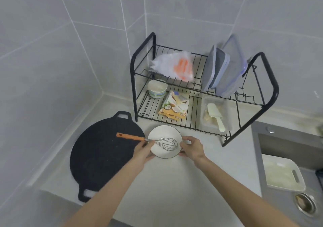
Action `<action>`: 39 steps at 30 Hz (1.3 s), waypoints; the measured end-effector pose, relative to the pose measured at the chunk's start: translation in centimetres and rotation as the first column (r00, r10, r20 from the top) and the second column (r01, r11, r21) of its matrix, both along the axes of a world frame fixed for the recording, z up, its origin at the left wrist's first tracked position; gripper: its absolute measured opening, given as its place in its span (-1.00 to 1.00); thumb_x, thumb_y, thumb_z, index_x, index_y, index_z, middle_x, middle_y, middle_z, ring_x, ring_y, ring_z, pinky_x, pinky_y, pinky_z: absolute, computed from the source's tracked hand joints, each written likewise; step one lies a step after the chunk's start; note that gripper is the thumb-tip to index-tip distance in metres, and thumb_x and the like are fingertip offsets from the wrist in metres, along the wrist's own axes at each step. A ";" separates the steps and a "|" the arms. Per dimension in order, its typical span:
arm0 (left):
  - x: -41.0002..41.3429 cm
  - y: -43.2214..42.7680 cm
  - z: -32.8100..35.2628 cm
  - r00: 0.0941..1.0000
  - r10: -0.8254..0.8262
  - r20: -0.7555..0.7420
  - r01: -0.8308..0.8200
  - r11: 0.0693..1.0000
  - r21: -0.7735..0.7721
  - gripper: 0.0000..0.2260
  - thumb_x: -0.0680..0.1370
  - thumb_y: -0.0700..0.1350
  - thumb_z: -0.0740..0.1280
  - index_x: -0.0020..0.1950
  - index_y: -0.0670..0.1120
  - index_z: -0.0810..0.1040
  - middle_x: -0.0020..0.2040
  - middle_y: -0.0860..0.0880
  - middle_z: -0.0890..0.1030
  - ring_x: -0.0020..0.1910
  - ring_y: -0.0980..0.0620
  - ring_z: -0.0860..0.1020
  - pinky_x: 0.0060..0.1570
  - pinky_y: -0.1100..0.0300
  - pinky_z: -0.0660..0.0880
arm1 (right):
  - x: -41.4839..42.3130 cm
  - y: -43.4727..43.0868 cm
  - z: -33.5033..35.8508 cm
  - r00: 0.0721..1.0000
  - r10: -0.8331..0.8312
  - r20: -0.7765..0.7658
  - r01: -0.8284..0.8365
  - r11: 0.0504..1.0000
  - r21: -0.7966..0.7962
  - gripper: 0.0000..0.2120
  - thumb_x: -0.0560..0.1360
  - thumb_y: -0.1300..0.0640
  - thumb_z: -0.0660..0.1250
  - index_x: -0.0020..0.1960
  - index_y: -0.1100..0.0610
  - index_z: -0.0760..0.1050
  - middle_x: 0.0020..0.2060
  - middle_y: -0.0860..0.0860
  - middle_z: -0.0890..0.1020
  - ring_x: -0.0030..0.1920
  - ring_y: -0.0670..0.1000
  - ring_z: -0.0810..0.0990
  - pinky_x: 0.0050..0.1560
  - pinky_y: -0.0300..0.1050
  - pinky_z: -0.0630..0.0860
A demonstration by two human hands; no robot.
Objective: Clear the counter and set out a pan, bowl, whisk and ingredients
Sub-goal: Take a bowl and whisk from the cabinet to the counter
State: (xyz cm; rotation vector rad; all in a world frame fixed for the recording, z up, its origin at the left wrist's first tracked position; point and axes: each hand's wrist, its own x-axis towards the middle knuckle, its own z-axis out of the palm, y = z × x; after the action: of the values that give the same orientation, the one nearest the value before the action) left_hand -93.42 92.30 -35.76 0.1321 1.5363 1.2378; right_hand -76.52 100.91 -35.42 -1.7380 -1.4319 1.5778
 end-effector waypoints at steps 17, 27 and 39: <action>-2.7 -2.4 0.8 0.980 -0.198 -0.014 0.198 0.979 -0.044 -0.75 0.57 -0.16 0.29 0.24 -0.10 0.48 0.16 -0.11 0.54 0.08 -0.04 0.55 -0.03 0.12 0.54 | 0.5 -3.4 1.1 0.984 -0.158 -0.086 0.154 0.987 -0.047 -0.82 0.52 0.22 0.30 0.12 0.12 0.50 0.02 0.10 0.60 -0.23 0.07 0.58 -0.15 -0.06 0.60; 0.4 -4.3 4.1 0.856 -0.513 -0.062 0.513 0.858 -0.021 -0.84 0.58 -0.18 0.26 0.13 -0.07 0.55 0.09 -0.04 0.60 0.00 -0.02 0.58 -0.07 0.18 0.56 | 4.9 -9.1 4.6 0.962 -0.192 -0.192 0.188 0.981 -0.035 -0.78 0.56 0.24 0.27 0.20 0.14 0.49 0.06 0.08 0.62 -0.15 0.07 0.61 -0.05 -0.09 0.60; 16.5 -2.8 8.7 0.549 -0.809 -0.208 0.831 0.555 0.034 -0.80 0.58 -0.18 0.24 0.18 -0.07 0.53 0.05 -0.03 0.60 -0.07 0.01 0.58 -0.10 0.21 0.54 | 19.7 -16.8 7.0 0.852 -0.474 -0.224 0.493 0.870 0.033 -0.75 0.57 0.19 0.28 0.24 0.12 0.49 0.09 0.04 0.61 -0.04 0.07 0.64 0.00 -0.09 0.61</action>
State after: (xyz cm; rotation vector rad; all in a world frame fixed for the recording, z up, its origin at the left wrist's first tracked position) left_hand -76.92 89.46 -27.04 0.9734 1.2546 0.5395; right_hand -56.80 84.07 -28.37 -1.6536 -0.8555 1.3450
